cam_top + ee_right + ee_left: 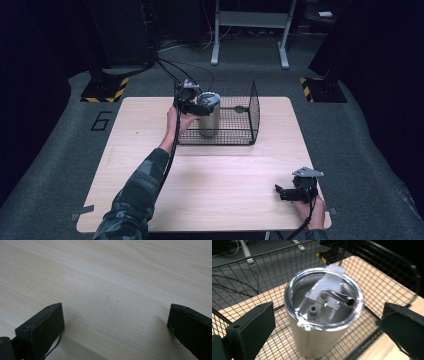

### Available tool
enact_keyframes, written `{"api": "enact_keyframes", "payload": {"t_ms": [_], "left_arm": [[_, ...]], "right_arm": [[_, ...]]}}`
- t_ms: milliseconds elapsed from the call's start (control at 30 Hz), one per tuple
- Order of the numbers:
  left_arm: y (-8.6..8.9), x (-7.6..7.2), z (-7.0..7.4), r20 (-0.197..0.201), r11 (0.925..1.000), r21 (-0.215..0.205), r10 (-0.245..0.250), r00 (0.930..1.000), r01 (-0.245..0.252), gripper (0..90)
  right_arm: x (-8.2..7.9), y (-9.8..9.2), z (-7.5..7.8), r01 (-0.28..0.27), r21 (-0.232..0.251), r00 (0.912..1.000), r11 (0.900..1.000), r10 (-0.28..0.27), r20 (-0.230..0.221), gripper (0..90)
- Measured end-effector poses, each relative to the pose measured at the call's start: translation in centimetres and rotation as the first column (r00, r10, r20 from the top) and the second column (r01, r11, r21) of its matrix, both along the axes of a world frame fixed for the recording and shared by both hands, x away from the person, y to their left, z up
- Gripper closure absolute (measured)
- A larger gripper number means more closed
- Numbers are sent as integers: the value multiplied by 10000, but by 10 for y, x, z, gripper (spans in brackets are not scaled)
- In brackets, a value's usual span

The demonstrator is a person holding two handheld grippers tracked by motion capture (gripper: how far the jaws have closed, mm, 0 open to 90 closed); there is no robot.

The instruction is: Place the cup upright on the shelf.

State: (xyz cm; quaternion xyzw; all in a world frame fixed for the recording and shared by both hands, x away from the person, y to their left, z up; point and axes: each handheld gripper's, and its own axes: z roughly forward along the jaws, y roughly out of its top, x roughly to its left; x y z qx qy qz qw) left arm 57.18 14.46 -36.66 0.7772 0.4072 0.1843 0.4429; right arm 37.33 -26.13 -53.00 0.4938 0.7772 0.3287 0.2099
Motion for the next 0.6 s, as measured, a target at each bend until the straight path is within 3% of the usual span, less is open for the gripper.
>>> {"api": "enact_keyframes", "payload": {"t_ms": [167,367,600], "left_arm": [[4,-15,8,218,9994,84,-325,9992,323,1],[11,-49,22,498,9960,355,-833,9953,815,1],[21,-78,25,663,9917,663,-1146,9912,1103,1]], "right_arm": [[0,0,0,8,0,10000,10000,-8,-8,4],[0,0,0,9,-2,10000,10000,-9,-12,3],[0,0,0,10,2,10000,10000,-10,-16,3]]}}
